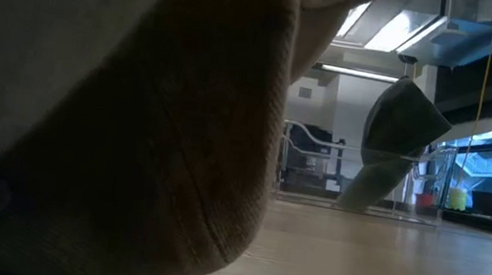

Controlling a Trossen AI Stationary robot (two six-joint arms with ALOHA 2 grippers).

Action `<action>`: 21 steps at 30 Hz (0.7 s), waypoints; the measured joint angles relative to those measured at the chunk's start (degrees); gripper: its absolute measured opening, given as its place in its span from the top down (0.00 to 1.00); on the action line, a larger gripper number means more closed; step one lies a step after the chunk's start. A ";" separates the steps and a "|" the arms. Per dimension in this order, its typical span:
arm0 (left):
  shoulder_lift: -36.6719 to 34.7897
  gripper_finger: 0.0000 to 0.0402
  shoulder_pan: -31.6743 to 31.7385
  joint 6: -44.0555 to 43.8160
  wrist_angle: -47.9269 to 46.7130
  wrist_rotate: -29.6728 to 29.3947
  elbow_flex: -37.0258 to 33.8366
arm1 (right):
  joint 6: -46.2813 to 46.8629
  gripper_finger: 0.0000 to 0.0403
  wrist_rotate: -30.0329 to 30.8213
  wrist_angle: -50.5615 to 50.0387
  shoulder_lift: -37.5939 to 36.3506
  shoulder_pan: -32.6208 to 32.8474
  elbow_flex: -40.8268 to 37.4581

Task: Pick & Place hat
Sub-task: Put the top brown cap into the left transparent bin

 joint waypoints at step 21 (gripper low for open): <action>4.10 0.57 0.11 -0.38 1.71 1.11 -0.02 | -0.17 0.97 -1.53 6.44 4.22 -2.42 0.04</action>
